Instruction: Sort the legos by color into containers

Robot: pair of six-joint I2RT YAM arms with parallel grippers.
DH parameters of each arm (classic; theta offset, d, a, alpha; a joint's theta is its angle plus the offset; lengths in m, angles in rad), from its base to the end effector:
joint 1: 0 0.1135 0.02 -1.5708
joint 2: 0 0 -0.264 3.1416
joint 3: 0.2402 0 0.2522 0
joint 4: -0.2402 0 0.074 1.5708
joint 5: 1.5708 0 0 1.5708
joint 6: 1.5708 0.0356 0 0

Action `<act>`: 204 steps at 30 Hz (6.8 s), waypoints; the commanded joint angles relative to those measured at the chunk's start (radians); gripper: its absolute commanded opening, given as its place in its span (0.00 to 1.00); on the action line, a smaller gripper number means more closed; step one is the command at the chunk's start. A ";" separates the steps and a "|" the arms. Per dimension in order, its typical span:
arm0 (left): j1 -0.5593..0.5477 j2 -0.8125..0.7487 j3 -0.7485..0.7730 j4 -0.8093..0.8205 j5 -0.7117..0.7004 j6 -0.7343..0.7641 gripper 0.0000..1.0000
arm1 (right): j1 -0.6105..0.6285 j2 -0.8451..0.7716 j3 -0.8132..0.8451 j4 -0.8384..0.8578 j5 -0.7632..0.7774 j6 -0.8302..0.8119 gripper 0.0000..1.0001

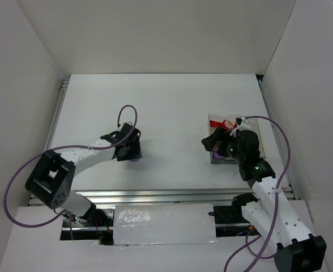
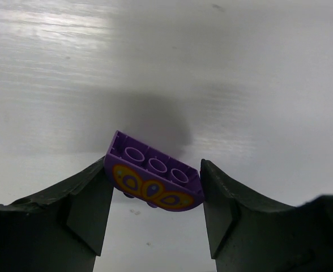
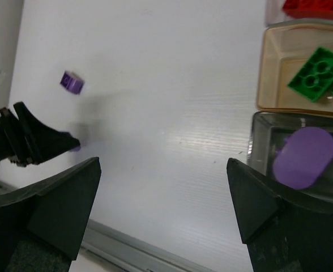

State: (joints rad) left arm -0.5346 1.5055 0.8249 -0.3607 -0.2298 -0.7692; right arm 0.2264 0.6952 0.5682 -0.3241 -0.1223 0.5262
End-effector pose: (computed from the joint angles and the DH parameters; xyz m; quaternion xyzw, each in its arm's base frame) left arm 0.2500 -0.1386 0.1756 -0.1420 0.9487 -0.0697 0.2738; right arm 0.1610 0.0415 0.2634 0.0942 0.8411 0.2429 0.4739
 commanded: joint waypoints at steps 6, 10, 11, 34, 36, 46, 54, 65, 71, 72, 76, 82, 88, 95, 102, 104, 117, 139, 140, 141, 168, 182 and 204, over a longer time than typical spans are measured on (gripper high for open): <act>-0.053 -0.324 0.002 0.046 0.162 -0.052 0.00 | 0.080 -0.141 -0.342 0.674 -0.298 0.343 1.00; -0.054 -0.448 -0.021 0.063 0.179 -0.247 0.00 | 0.376 -0.217 -0.438 0.876 0.013 0.388 0.99; -0.056 -0.471 -0.032 0.078 0.197 -0.289 0.00 | 0.442 -0.209 -0.432 0.890 0.089 0.371 0.99; -0.174 -0.656 -0.049 0.118 0.101 -0.748 0.00 | 1.044 0.610 0.087 1.243 0.948 -0.069 0.92; -0.174 -0.656 -0.041 0.114 0.096 -0.749 0.00 | 1.045 0.624 0.091 1.231 0.952 -0.060 0.92; -0.174 -0.659 -0.023 0.123 0.084 -0.731 0.00 | 1.058 0.668 0.070 1.295 0.955 -0.081 0.90; -0.174 -0.643 -0.041 0.177 0.158 -0.733 0.00 | 1.033 0.753 0.140 1.352 0.922 -0.133 0.71; -0.166 -0.582 0.087 0.096 0.054 -0.506 1.00 | 0.989 0.676 0.076 1.207 0.915 -0.063 0.00; -0.059 -0.505 0.316 -0.208 -0.088 -0.237 1.00 | 0.715 0.341 -0.125 0.691 0.831 0.230 0.00; -0.030 -0.511 0.315 -0.218 -0.104 -0.193 0.99 | 0.670 0.214 -0.143 0.598 0.829 0.256 0.00; 0.036 -0.515 0.289 -0.248 -0.180 -0.133 0.99 | 0.431 -0.040 -0.140 0.092 0.820 0.340 0.00; 0.099 -0.462 0.241 -0.241 -0.184 -0.102 0.99 | 0.078 -0.146 -0.105 -0.116 0.629 0.285 0.03; 0.142 -0.361 0.249 -0.235 -0.117 -0.079 1.00 | -0.032 -0.074 -0.111 -0.122 0.471 0.302 0.01; 0.188 -0.271 0.269 -0.208 -0.083 -0.032 1.00 | -0.036 -0.095 -0.185 -0.055 0.444 0.342 0.53; 0.239 -0.206 0.263 -0.176 -0.043 -0.019 1.00 | -0.044 -0.033 -0.192 -0.020 0.449 0.356 0.67; 0.246 -0.188 0.255 -0.156 -0.031 -0.016 0.99 | -0.047 -0.014 -0.191 -0.010 0.444 0.360 0.68; 0.254 -0.019 0.301 -0.118 -0.051 0.007 1.00 | -0.045 -0.153 -0.097 -0.078 0.383 0.249 0.89; 0.269 0.301 0.404 -0.132 -0.132 -0.361 0.99 | -0.032 -0.178 -0.042 -0.052 0.016 0.052 1.00; 0.269 0.312 0.410 -0.145 -0.143 -0.369 1.00 | -0.032 -0.178 -0.045 -0.044 0.012 0.052 1.00; 0.269 0.332 0.414 -0.144 -0.143 -0.374 1.00 | -0.030 -0.178 -0.051 -0.040 0.006 0.052 0.99; -0.136 -0.220 0.195 0.025 -0.058 -0.475 0.00 | 0.570 -0.079 -0.248 0.575 0.200 0.276 0.99; -0.350 -0.191 0.344 0.022 -0.043 -0.507 0.00 | 0.751 0.194 -0.122 0.832 0.518 0.207 0.76; -0.355 -0.211 0.437 -0.068 -0.122 -0.403 0.99 | 0.670 0.130 -0.160 0.502 0.637 0.393 0.00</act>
State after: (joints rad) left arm -0.8917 1.3132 1.1442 -0.3382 -0.2550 -1.2396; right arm 0.9371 0.8978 0.4206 0.4110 0.4328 0.7822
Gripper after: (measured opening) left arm 0.994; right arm 0.348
